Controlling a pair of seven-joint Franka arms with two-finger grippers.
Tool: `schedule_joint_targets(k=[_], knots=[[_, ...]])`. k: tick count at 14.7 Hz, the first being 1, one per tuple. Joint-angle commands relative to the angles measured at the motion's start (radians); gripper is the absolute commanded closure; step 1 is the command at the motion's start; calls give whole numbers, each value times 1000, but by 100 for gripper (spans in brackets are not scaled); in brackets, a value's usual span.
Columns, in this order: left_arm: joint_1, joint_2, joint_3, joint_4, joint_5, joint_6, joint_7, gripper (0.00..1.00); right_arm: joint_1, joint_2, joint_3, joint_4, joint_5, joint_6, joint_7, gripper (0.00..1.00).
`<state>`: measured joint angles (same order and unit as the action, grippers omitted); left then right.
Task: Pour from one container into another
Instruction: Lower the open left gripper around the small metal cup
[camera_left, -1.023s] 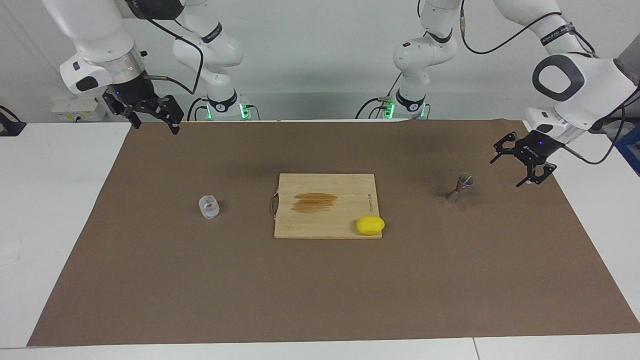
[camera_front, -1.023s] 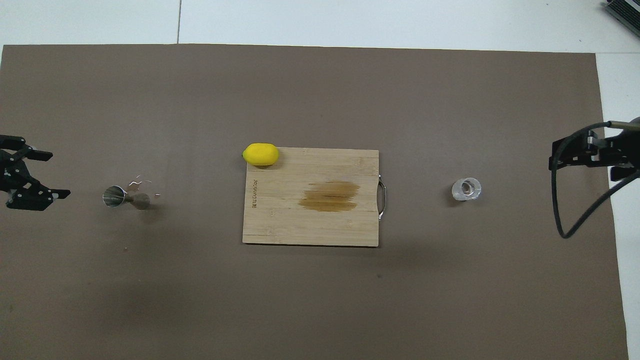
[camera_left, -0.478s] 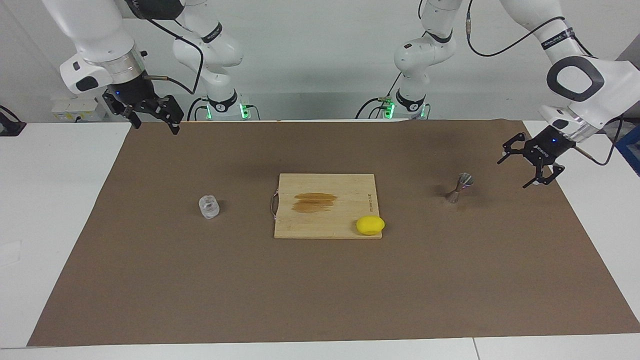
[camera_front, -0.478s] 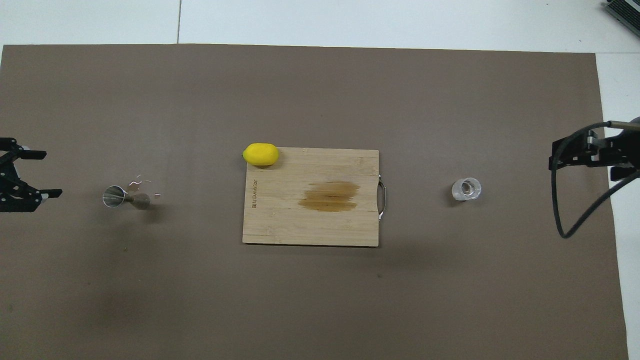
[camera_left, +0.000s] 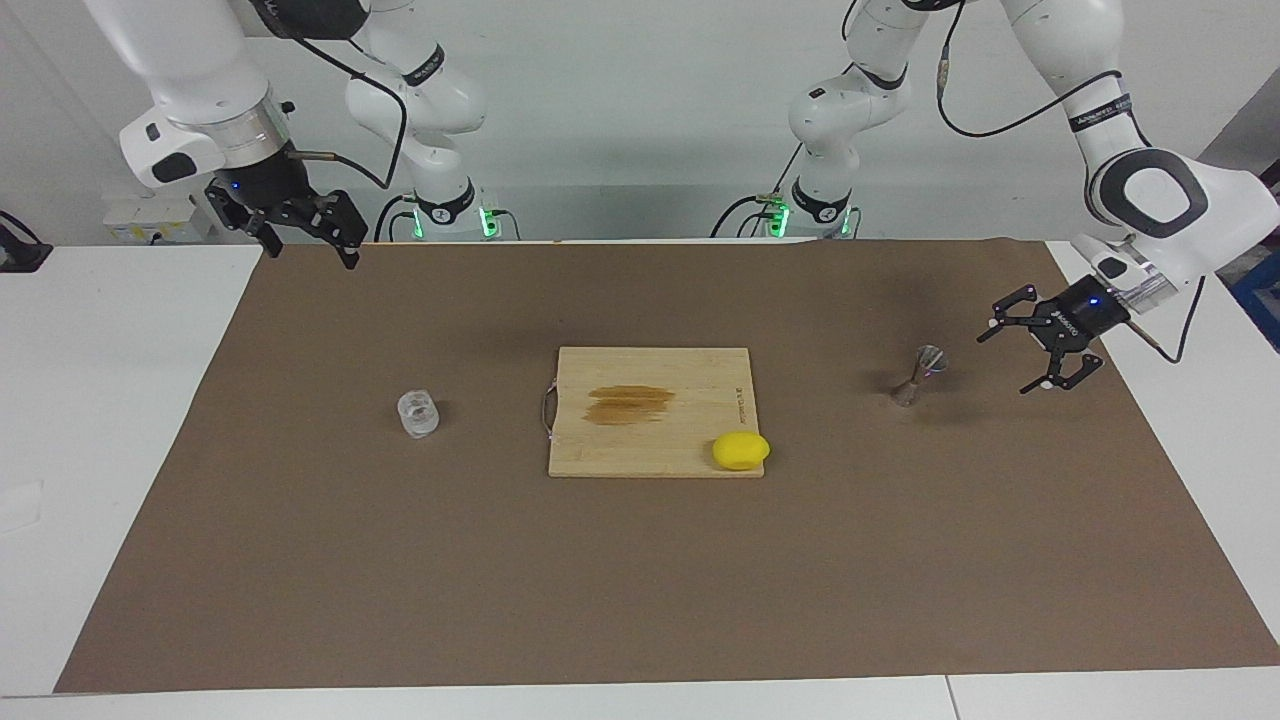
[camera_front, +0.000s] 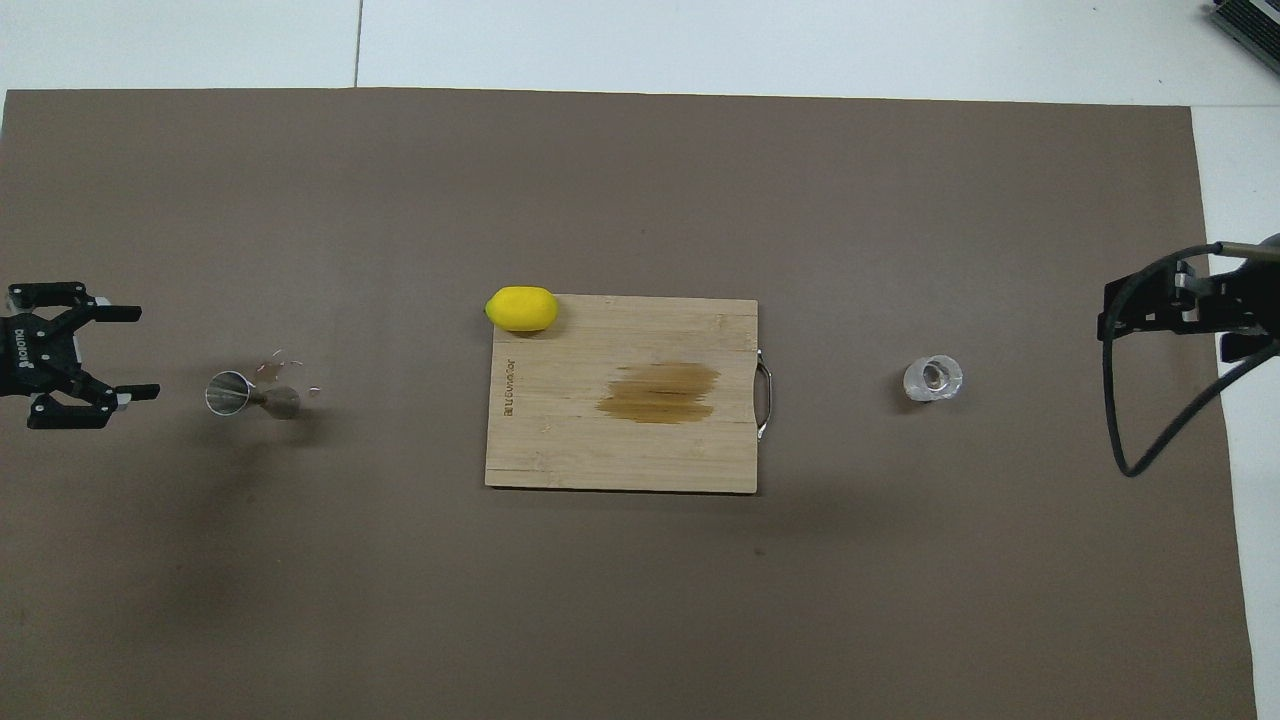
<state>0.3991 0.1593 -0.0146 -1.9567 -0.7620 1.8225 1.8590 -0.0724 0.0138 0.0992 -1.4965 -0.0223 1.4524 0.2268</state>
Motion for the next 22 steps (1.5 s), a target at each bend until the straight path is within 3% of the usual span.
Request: schedule_joint_targets(k=[1, 4, 7, 20, 22], knots=[[33, 48, -7, 15, -112, -75, 35, 0, -14, -2, 5, -4, 22, -6, 8, 0], [64, 69, -8, 15, -152, -121, 37, 0, -14, -2, 5, -4, 22, -7, 8, 0], [89, 95, -7, 2, -214, -178, 174, 0, -14, -2, 5, -4, 22, -6, 8, 0], [118, 120, -7, -37, -266, -273, 468, 0, -14, -2, 5, -4, 22, -6, 8, 0], [118, 176, -7, -34, -276, -334, 492, 0, -14, -2, 5, -4, 22, -6, 8, 0]])
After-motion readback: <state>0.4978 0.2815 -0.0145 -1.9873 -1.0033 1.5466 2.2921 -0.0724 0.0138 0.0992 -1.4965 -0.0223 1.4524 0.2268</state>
